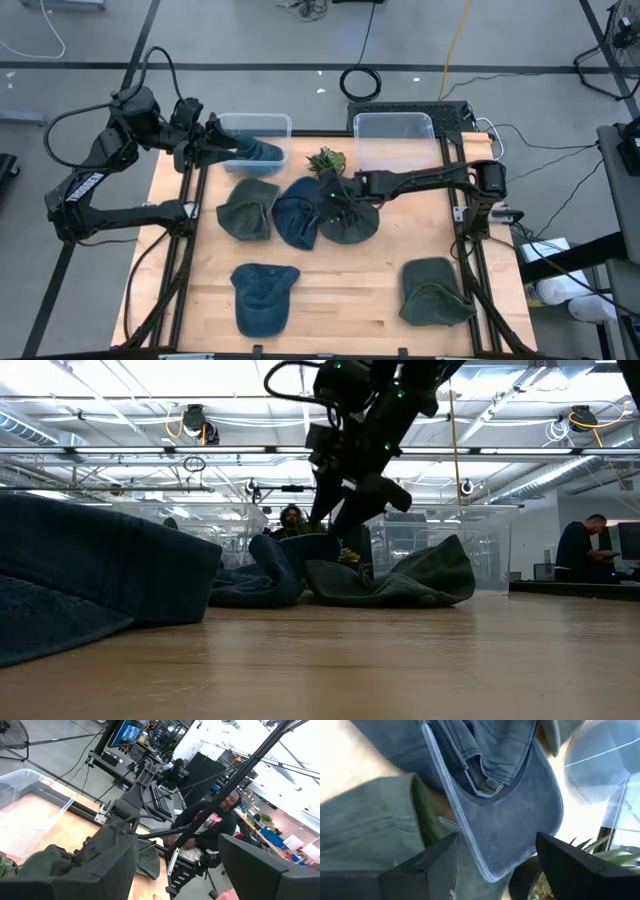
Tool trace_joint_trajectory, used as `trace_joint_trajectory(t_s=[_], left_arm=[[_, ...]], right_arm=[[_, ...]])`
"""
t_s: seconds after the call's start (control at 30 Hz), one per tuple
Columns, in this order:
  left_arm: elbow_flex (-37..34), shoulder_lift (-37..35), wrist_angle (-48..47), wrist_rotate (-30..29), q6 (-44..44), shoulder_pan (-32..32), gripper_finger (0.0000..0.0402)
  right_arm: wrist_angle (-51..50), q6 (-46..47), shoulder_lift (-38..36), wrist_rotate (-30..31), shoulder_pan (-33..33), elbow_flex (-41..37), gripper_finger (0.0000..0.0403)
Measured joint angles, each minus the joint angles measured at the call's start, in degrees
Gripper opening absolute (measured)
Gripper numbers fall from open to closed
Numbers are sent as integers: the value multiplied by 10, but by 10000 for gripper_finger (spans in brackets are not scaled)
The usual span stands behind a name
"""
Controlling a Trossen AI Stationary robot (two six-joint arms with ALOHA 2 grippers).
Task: Pick & Place hat
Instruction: Put the top blue cap into the left transparent bin
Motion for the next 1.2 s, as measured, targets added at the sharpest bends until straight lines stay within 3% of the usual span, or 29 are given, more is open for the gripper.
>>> trace_joint_trajectory(t_s=[0.4, 0.57, 0.77, 0.93, 1.2], left_arm=[[0, 0, 0, 0, 8, 0, 285], [0, 0, 0, 0, 9, 0, 285], [0, 0, 0, -1, 9, 0, 285], [0, 0, -1, -1, 19, 0, 285], [0, 3, -6, -4, 21, 0, 285]], right_arm=[[60, -59, -1, -29, -12, -56, 251], [121, -100, -1, -4, -6, -93, 251], [122, -110, -1, -1, -4, -105, 244], [126, -113, -1, 2, -4, -108, 183], [126, -112, -1, 2, -4, -108, 22]])
